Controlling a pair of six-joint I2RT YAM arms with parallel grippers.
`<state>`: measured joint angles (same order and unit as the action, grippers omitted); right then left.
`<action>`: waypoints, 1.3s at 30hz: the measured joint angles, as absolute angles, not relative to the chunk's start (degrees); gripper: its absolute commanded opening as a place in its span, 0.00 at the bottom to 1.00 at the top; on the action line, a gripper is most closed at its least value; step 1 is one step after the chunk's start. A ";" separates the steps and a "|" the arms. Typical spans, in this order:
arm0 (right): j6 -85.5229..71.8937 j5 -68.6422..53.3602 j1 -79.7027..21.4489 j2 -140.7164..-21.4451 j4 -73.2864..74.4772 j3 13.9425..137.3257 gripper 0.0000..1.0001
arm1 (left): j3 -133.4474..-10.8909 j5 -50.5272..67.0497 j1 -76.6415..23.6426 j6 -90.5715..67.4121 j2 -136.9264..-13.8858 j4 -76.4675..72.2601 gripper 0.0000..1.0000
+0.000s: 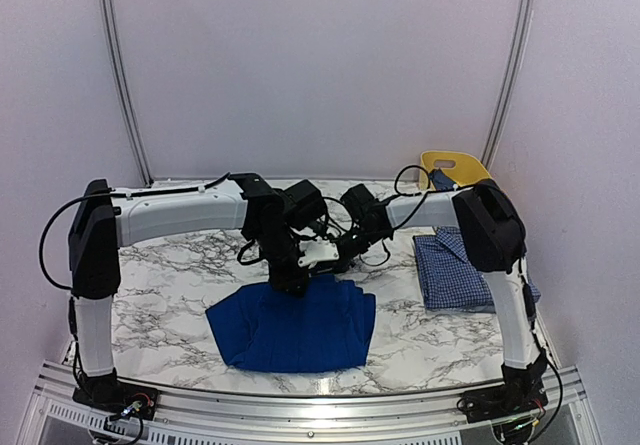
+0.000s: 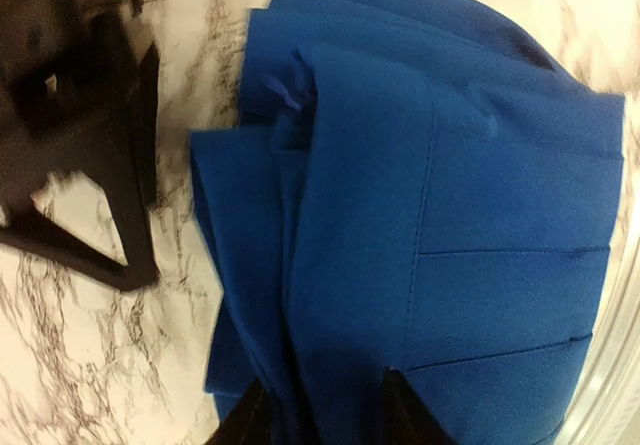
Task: Fold and stack the mixed laundry pile
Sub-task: Fold the rectangle-folded skirt at the center of the board, then pick up the square-folded skirt from the center of the board.
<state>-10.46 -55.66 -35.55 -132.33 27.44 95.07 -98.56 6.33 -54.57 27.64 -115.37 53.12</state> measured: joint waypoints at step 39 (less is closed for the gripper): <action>-21.61 -43.29 -33.10 -92.51 22.09 60.62 0.98 | -49.28 -0.86 -55.11 -46.00 -70.39 19.31 0.99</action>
